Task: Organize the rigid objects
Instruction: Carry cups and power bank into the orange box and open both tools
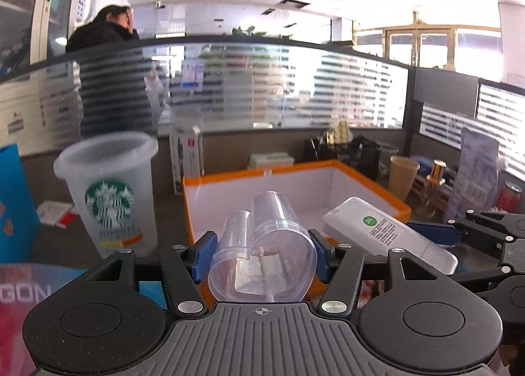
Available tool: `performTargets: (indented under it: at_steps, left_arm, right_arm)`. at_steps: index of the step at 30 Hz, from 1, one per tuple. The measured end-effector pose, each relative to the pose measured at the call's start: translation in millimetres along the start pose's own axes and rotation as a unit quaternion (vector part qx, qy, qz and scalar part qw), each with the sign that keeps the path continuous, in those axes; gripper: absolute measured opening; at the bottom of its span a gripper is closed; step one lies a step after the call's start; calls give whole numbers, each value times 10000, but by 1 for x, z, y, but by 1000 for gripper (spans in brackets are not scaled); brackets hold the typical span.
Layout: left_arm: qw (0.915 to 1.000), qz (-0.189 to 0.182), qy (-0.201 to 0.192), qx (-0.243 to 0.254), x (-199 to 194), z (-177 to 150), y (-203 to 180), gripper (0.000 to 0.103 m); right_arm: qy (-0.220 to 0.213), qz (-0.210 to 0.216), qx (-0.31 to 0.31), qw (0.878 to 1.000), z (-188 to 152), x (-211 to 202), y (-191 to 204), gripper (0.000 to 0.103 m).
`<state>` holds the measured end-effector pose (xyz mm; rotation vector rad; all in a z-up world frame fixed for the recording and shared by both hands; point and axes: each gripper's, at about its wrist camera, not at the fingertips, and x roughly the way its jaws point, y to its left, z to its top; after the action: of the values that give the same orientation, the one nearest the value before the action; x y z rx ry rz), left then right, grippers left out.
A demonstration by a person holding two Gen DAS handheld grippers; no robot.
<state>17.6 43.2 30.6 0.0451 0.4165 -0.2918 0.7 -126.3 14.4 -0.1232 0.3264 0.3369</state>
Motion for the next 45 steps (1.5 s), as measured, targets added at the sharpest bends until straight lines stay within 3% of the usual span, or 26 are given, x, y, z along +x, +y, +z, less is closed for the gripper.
performTargets:
  at_steps: [8,17,23,30,36,45]
  left_arm:
    - [9999,24,-161,52,22,34,-3,58]
    - [9999,69,-67,-42,68,63,5,58]
    - [9990,83,375,-214,112,54,15,58]
    - [9945,90,970,-388,150,31,26,58]
    - [9920,122,1246,-189,163,21,27,58]
    - [9885,173,1495,174,175,23,18,58]
  right_arm:
    - [-314,-130,26,9994,30,20,-25,50]
    - [-261,-103,157,9995,54,70,-56,50]
    - [97,-83,233,9996,52,106,-69,50]
    - [876,153,332,9955,37,146,-76,50]
    - [1502,260,68,9883,31,168,-70,50]
    - [1830,40,40,9831,26,184,-69,50]
